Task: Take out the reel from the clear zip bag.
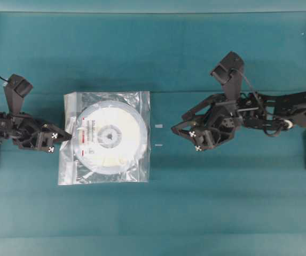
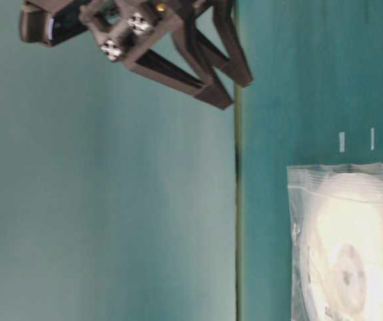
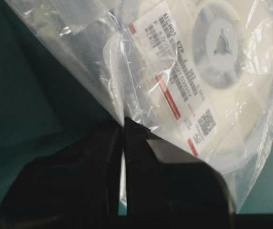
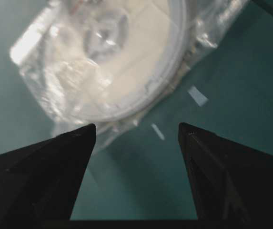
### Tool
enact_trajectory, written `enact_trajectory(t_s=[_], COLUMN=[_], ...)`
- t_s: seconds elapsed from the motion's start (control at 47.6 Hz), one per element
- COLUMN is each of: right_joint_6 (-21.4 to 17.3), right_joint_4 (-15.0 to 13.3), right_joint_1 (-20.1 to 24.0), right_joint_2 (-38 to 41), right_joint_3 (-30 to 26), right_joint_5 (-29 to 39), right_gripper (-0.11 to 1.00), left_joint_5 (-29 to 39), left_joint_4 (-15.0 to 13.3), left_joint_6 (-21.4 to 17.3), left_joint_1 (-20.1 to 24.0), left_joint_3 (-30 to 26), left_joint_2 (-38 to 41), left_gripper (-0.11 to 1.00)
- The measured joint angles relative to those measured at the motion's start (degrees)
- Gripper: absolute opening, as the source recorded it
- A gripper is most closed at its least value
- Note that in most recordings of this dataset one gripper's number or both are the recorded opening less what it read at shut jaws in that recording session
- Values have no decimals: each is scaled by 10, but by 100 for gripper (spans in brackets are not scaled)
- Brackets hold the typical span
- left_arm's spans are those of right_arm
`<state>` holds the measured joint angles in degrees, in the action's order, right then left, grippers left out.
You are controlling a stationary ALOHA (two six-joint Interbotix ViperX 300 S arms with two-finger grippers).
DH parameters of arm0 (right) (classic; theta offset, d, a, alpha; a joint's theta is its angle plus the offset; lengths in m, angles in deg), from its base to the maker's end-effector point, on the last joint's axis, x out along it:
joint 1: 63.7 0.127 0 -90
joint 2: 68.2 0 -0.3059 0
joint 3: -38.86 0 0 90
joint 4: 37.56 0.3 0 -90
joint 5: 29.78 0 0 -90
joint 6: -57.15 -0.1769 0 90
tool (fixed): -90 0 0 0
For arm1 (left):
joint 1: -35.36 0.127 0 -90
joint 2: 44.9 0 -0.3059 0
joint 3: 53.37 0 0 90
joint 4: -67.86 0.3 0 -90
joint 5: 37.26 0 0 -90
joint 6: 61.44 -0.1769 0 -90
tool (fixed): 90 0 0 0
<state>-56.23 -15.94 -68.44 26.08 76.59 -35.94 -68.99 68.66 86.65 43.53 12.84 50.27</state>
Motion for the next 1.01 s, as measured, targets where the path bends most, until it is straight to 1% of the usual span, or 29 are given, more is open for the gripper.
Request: enact_trajectory(t_s=[0.084,0.21,0.378,0.546,0.756,1.008], right_joint_6=[0,0,-1,-5,-28,-76], right_joint_4=[0,0,0,3,4,4], right_joint_1=[0,-1,0,-1,-1,-2], right_joint_2=[22,64,127,172,211,218], right_joint_3=[-4,-25,-78,-125,-164,-171], right_joint_5=[3,15,33,40,47,42], right_gripper=[84,84,84,84,84,84], left_joint_5=[0,1,2,2,4,5], left_joint_4=[0,0,1,0,0,1], left_joint_6=[0,0,0,0,0,0], left_joint_1=[0,0,0,0,0,0], left_joint_3=[0,0,0,0,0,0], left_joint_2=[0,0,0,-1,-1,-1], left_gripper=[0,0,0,0,0,0])
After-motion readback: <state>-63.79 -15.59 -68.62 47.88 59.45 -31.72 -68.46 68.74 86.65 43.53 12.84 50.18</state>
